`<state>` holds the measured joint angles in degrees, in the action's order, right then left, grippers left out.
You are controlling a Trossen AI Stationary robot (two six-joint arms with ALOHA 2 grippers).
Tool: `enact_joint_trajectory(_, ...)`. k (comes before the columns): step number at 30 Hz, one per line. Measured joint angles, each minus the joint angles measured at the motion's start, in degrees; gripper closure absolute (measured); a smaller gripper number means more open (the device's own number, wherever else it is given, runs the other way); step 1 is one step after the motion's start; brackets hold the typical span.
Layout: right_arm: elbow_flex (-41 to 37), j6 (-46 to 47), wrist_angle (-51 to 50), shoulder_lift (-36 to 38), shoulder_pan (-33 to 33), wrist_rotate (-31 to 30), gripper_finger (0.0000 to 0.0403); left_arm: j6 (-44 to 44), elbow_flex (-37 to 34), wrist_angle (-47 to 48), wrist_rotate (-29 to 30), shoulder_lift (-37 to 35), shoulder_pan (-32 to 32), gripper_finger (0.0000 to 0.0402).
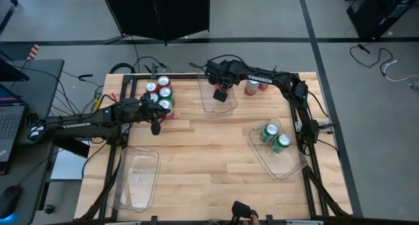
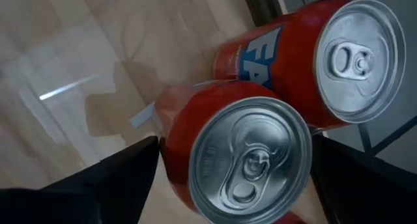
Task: Sort soda cans
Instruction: Put the orange soda can into the top transparent bin, then put the top left pink soda can into the bottom left transparent bin
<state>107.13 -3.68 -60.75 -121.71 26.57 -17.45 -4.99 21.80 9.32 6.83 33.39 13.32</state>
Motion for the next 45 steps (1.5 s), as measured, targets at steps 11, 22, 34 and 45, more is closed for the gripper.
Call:
enact_joint_trajectory(11, 8.42, -2.56, -9.28, 3.94, -2.53, 0.09, 0.005, 0.0, 0.0, -0.13, 0.0, 0.0, 0.0, 0.0392)
enact_joint_trajectory(22, 10.85, 3.49, -25.89, 13.75, -0.24, -1.97, 0.0064, 0.02, 0.02, 1.53, 0.0, -0.02, 0.0, 0.0392)
enact_joint_trajectory(34, -12.85, -4.39, -9.05, 19.79, 14.75, 8.93, 0.0065, -0.22, 0.02, 2.43, 0.0, -0.02, 0.0, 0.0392)
enact_joint_trajectory(45, -25.63, -6.55, 0.21, 19.8, 18.2, 11.58, 0.0063, -0.73, 0.02, 2.19, -0.01, -0.01, 0.0, 0.0392)
